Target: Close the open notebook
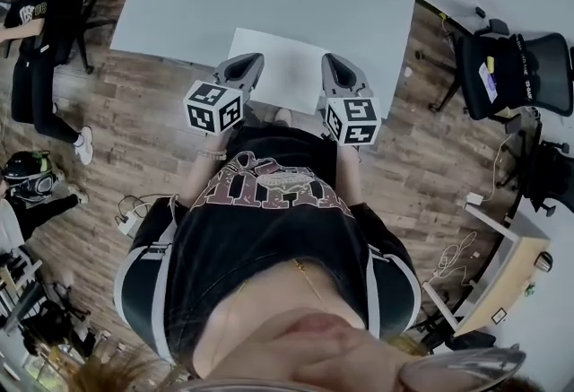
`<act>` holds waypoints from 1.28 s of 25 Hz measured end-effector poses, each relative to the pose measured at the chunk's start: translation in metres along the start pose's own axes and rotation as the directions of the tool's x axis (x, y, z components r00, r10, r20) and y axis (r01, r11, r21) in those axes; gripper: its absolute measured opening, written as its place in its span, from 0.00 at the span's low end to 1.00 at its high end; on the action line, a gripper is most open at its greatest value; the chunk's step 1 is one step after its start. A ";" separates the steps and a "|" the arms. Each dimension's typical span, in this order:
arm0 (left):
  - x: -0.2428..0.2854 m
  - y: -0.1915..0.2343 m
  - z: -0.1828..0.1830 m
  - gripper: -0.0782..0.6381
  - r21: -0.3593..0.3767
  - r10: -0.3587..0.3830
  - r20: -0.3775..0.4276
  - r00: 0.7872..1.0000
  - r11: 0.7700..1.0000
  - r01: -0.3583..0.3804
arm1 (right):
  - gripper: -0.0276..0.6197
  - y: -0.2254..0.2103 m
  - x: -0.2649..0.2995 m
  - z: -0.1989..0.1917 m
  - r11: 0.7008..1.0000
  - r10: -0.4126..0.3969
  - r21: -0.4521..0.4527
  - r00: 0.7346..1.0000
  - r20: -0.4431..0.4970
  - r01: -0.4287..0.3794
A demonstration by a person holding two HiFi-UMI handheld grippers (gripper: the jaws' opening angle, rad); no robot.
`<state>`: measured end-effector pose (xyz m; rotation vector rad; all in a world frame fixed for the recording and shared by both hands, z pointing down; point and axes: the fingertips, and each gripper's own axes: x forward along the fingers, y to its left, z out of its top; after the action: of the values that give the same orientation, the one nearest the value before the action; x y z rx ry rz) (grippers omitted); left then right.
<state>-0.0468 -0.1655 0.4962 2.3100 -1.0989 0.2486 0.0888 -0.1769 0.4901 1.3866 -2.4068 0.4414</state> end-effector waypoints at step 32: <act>0.014 0.039 -0.064 0.18 0.105 0.016 -0.210 0.977 0.994 0.006 | 0.07 -0.011 0.028 -0.046 0.998 -0.036 0.052 0.993 -0.114 0.042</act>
<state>-0.0626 -0.1583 0.5702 2.3093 -1.0057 0.5529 0.0913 -0.1842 0.5442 1.3900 -2.2895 0.5630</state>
